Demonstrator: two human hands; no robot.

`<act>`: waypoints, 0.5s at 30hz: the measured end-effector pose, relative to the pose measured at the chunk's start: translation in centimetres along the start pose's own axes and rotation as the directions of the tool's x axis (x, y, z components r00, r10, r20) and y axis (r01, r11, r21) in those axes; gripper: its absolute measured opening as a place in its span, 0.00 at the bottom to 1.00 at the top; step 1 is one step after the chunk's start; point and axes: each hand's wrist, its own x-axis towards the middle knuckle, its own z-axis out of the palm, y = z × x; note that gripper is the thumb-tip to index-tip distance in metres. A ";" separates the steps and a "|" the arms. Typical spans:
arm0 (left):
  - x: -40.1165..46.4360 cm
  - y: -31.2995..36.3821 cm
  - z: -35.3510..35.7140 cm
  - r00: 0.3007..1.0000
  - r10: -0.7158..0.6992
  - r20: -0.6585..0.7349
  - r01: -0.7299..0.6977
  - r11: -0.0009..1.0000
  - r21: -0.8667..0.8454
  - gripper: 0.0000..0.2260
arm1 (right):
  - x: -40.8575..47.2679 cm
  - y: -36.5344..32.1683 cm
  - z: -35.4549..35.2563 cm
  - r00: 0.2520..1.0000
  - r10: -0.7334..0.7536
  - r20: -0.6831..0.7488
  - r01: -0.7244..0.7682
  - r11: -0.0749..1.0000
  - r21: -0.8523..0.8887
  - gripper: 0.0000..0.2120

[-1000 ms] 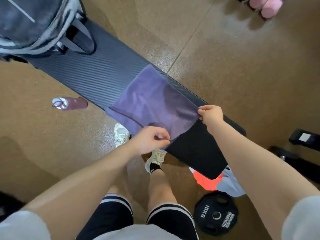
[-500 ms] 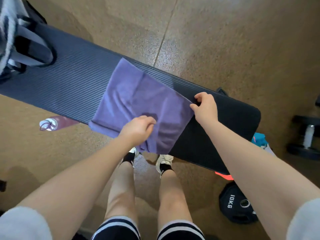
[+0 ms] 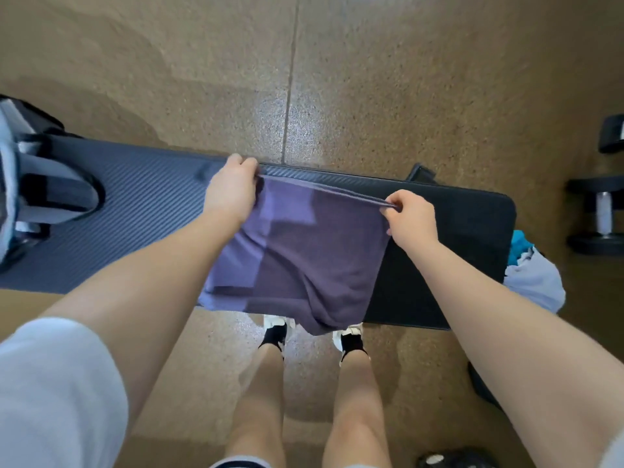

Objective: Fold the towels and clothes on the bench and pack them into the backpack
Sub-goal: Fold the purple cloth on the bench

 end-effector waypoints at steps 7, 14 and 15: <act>0.6 -1.1 -1.5 0.983 0.170 -0.068 -0.172 0.985 -0.026 0.24 | 0.6 -2.5 -0.3 0.987 -0.012 -0.161 0.043 0.981 0.191 0.21; -8.7 -6.3 3.6 0.988 0.100 0.113 -0.095 0.994 -0.048 0.12 | -7.2 1.3 4.2 0.999 0.001 -0.032 -0.002 1.000 -0.026 0.11; -9.9 -6.8 4.1 0.992 0.090 0.084 -0.085 0.994 -0.066 0.12 | -8.2 1.8 4.8 0.999 0.032 -0.007 -0.032 0.999 -0.040 0.09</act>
